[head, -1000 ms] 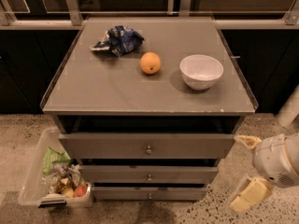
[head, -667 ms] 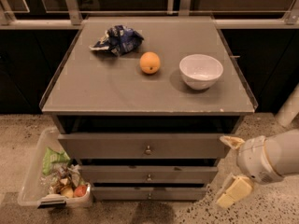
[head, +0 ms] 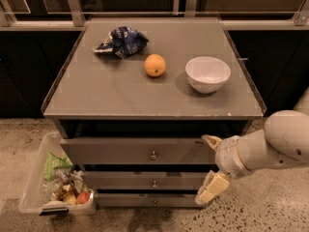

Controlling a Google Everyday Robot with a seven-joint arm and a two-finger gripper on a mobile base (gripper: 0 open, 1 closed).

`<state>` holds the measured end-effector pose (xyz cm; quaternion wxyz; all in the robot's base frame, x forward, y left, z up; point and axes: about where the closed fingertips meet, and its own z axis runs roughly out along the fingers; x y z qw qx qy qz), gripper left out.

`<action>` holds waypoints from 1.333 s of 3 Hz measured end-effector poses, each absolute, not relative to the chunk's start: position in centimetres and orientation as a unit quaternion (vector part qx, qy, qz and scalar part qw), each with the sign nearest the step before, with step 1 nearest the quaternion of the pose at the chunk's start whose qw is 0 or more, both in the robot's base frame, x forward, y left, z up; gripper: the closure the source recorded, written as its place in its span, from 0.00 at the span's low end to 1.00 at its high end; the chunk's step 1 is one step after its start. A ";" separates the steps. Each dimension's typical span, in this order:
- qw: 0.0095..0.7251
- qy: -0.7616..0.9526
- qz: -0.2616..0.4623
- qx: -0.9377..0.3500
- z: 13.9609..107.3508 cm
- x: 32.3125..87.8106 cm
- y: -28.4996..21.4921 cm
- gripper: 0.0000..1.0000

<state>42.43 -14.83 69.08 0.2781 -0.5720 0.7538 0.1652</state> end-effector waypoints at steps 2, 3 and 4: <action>0.287 0.760 0.159 -0.561 68.6 42.7 -15.6 0.00; 0.288 0.767 0.160 -0.550 67.2 43.5 -16.5 0.00; 0.293 0.771 0.164 -0.541 65.9 44.4 -17.0 0.00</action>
Offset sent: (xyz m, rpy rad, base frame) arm 0.0052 -0.0229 -0.0108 0.0158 -0.0312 -0.0808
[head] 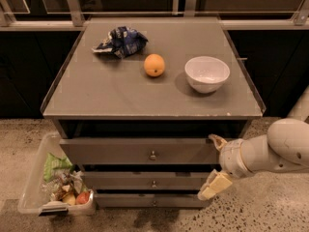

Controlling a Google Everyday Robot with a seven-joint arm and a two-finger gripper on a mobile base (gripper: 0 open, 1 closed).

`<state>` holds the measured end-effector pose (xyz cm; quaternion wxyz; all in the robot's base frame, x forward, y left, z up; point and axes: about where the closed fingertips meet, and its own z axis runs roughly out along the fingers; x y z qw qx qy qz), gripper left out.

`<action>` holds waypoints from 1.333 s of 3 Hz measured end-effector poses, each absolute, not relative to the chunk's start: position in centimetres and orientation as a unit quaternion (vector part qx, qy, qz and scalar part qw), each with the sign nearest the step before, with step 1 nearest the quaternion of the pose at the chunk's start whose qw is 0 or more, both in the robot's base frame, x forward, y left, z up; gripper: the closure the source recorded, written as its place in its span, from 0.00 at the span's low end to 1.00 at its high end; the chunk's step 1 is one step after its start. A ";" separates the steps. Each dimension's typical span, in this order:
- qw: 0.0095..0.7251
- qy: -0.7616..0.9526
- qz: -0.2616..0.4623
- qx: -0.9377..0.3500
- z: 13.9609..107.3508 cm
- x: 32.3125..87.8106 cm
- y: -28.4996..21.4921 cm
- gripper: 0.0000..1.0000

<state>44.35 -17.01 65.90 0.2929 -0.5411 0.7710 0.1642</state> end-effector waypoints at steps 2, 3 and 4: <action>0.298 0.769 0.159 -0.543 66.1 45.1 -17.0 0.00; 0.308 0.764 0.140 -0.550 66.6 47.4 -17.1 0.00; 0.308 0.764 0.140 -0.550 66.6 47.4 -17.1 0.00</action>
Offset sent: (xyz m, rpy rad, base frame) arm 0.0572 -0.0037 0.0071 -0.0168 -0.1093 -0.0067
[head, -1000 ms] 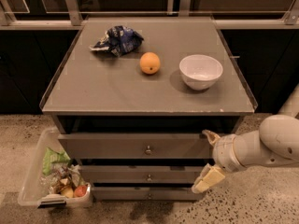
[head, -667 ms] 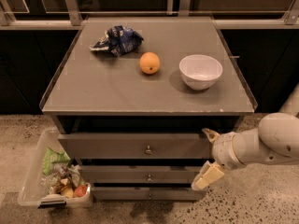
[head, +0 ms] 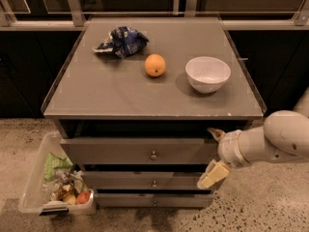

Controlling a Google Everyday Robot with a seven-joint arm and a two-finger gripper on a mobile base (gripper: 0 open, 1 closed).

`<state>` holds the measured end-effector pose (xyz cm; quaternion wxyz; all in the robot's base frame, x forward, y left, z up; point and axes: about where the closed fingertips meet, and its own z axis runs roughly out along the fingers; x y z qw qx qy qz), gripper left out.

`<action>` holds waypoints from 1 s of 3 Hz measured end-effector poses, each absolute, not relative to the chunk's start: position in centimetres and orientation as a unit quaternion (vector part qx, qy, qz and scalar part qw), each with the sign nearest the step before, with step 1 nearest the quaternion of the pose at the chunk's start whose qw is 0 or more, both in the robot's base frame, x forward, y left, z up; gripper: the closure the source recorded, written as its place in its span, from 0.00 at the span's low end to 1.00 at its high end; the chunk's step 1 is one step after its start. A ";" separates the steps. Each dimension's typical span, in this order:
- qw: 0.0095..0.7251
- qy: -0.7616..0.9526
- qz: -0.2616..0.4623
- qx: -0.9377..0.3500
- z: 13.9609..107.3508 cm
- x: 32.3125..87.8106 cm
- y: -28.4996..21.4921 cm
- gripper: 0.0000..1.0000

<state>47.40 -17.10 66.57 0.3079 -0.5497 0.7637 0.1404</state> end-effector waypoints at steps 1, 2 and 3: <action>0.283 0.775 0.151 -0.545 64.8 47.5 -17.4 0.00; 0.257 0.785 0.158 -0.541 63.3 47.6 -18.0 0.00; 0.257 0.785 0.158 -0.541 63.7 47.6 -17.9 0.00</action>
Offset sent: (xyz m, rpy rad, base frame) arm 0.0059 -0.0243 -0.0580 -0.0666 0.1955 -0.0271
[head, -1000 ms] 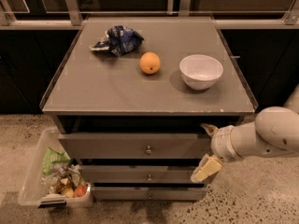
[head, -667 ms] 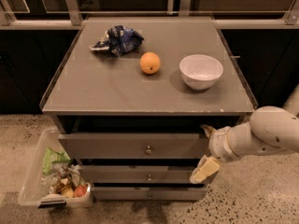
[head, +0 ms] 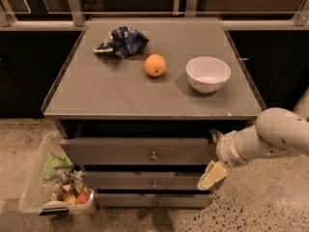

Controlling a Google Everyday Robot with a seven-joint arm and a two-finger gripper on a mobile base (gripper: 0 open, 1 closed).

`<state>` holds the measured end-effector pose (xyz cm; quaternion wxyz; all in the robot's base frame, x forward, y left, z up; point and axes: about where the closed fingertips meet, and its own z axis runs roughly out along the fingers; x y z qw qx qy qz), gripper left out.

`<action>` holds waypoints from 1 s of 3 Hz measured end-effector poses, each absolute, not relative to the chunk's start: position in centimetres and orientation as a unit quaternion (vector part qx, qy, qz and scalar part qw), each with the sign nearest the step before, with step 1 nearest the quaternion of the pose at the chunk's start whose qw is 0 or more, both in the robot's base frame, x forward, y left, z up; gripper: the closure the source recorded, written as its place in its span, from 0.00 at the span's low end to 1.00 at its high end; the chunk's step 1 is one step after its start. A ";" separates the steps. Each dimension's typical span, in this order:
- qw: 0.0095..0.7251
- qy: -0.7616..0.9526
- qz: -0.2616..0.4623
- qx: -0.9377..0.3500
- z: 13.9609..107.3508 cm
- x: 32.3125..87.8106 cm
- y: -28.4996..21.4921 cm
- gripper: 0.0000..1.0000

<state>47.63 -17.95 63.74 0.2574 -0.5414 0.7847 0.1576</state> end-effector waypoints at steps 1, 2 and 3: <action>0.244 0.787 0.151 -0.546 64.0 48.1 -18.4 0.00; 0.233 0.787 0.153 -0.551 63.7 47.8 -18.2 0.00; 0.222 0.788 0.155 -0.553 63.6 47.3 -18.1 0.00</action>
Offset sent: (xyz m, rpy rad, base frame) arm -0.0021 -0.0020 -0.0030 -0.0549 0.0493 0.0262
